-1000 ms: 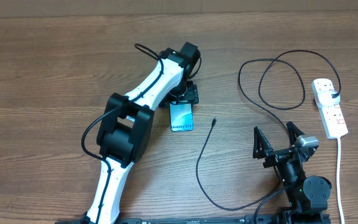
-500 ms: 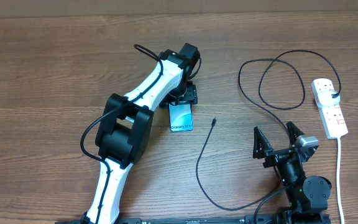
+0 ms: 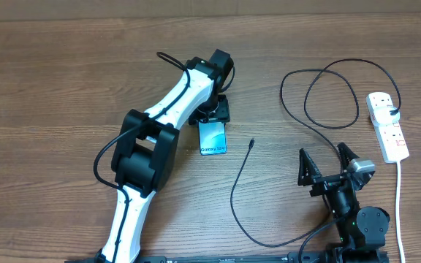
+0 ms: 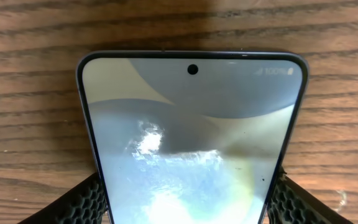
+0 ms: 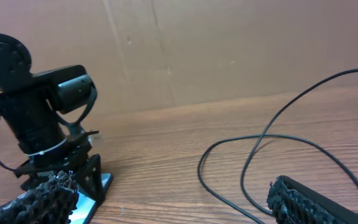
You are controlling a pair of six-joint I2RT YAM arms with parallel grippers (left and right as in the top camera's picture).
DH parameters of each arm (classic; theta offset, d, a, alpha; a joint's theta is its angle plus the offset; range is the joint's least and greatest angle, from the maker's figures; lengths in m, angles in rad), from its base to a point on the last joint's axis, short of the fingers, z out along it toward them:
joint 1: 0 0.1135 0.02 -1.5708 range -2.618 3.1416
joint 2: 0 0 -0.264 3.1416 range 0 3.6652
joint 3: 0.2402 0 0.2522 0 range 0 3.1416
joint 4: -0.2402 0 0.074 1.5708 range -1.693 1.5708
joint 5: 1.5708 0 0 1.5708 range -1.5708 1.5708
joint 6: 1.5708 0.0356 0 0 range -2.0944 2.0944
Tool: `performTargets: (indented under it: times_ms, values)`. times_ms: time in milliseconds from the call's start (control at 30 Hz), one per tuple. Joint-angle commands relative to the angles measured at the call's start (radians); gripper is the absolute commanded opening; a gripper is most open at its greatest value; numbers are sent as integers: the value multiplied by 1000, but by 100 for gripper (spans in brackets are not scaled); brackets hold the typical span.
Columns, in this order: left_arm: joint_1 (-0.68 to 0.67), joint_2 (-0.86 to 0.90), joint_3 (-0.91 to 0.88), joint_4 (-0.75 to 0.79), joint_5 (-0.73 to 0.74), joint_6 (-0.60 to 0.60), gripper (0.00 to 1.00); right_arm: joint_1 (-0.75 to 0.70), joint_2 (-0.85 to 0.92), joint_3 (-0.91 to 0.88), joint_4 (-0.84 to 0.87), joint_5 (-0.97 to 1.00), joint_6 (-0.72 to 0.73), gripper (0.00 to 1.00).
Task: Plug charger to phone and switch on socket
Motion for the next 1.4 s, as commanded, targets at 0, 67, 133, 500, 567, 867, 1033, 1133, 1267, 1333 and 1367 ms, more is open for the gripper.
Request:
performTargets:
  times_ms: [0, 67, 133, 500, 567, 867, 1033, 1133, 1267, 1333, 1367]
  values:
    - [7, 29, 39, -8, 79, 21, 62, 6, -10, -10, 2, 32, -11, 100]
    - [8, 29, 60, -20, 93, 30, 62, 6, -10, -11, 2, 32, -11, 100]
    - [11, 29, 83, -36, 110, 54, 62, 6, -10, -10, 2, 31, -11, 100]
    - [31, 25, 225, -132, 203, 134, 63, 6, -10, -10, 35, -169, -10, 100]
    - [35, 25, 244, -146, 222, 151, 63, 6, -9, -10, 25, -229, 28, 100]
    - [42, 25, 268, -179, 244, 182, 64, 6, 195, 128, 2, -309, 208, 100]
    - [42, 25, 268, -181, 247, 182, 65, 6, 502, 431, -154, -362, 149, 100]
    - [42, 25, 268, -179, 253, 182, 65, 6, 703, 642, -322, -405, 97, 100]
    - [42, 25, 268, -177, 308, 182, 65, 6, 978, 929, -571, -441, 72, 100]
    - [43, 25, 268, -175, 331, 182, 65, 6, 1090, 1037, -636, -501, 71, 100]
    - [43, 25, 268, -174, 337, 182, 64, 6, 1132, 1078, -674, -523, 71, 100]
